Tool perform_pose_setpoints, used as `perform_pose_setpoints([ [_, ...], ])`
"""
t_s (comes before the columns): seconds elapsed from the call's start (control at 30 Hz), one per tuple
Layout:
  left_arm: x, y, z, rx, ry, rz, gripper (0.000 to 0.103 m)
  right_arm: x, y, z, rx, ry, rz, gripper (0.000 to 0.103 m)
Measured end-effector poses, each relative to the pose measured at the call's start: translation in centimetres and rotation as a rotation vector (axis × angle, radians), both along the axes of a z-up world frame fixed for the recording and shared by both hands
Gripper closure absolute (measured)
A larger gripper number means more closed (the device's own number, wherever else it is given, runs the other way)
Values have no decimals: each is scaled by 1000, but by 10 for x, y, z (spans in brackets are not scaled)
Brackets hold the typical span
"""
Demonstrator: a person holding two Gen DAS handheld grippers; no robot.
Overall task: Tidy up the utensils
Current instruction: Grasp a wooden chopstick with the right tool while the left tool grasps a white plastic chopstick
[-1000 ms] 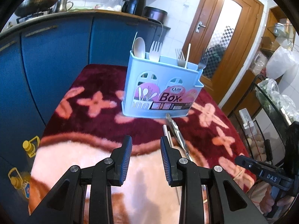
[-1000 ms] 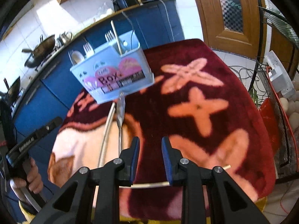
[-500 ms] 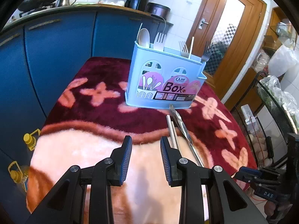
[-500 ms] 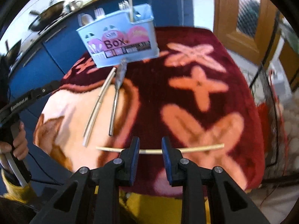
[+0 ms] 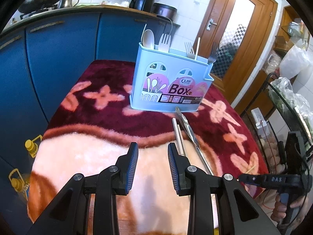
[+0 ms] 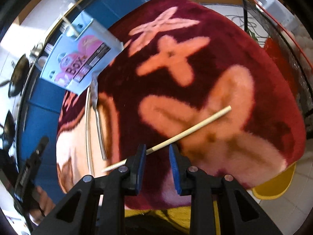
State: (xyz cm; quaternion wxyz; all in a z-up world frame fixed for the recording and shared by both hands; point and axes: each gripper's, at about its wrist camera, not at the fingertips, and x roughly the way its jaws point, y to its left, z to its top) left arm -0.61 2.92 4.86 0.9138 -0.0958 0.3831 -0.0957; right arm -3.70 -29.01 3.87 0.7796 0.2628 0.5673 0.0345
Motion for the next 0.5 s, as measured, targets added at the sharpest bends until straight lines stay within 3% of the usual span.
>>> perform_pose_setpoints([
  [0.13, 0, 1, -2, 0, 5, 1, 71, 8, -4, -2, 66, -7, -57, 70],
  [0.27, 2, -1, -5, 2, 14, -1, 71, 18, -4, -1, 44, -34, -70, 70],
  [0.37, 5, -4, -7, 11, 20, -9, 71, 25, 3, 2, -35, -65, -53, 81],
  [0.5, 8, -10, -10, 17, 33, -27, 71, 33, 5, 1, -62, -91, -36, 85],
])
